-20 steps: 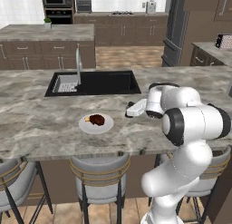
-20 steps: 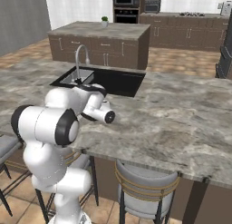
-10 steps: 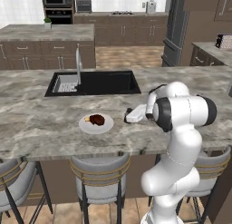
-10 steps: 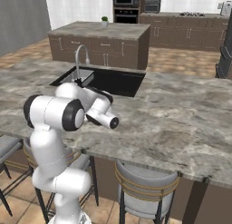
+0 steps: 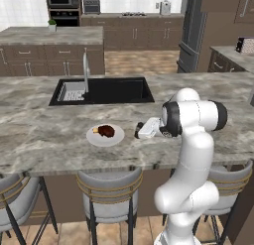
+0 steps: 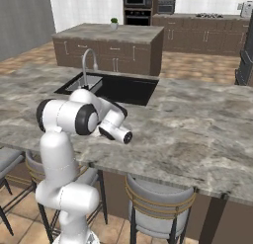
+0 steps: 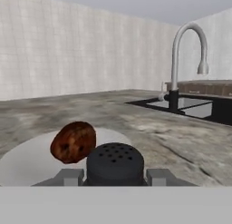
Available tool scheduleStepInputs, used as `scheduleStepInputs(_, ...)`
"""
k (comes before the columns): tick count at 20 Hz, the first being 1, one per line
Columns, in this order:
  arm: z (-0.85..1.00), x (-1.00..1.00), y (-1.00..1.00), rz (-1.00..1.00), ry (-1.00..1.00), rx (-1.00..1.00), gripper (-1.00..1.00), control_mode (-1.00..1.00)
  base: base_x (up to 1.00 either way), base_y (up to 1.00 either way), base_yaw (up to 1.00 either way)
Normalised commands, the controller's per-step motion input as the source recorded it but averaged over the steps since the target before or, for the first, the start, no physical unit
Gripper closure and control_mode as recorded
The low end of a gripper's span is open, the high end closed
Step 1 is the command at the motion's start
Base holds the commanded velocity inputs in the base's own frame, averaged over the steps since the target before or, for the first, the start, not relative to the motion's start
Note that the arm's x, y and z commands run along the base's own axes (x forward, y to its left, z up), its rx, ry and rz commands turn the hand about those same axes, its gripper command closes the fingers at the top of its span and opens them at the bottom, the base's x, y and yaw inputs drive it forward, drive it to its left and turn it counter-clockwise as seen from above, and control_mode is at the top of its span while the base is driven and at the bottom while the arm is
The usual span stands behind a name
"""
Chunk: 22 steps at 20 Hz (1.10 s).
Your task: Retrieve the shaker from the cabinet and place it next the steak on a plate on the dining table.
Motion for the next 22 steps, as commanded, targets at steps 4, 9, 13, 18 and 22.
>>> scheduleStepInputs(4,-0.22,0.0,0.2,0.04,-0.18,-0.07,1.0,-1.0,0.0,0.0,0.0)
scheduleStepInputs(9,-0.07,0.0,0.17,0.03,-0.13,-0.06,-1.0,-1.0,0.0,0.0,0.0)
scheduleStepInputs(13,0.0,0.0,0.0,0.04,-0.06,-0.01,-1.0,-1.0,0.0,0.0,0.0)
scheduleStepInputs(18,0.08,0.01,0.0,0.02,0.0,0.0,-1.0,-1.0,0.0,0.0,0.0)
scheduleStepInputs(22,0.21,0.01,0.0,0.01,0.0,0.0,-1.0,-1.0,0.0,0.0,0.0)
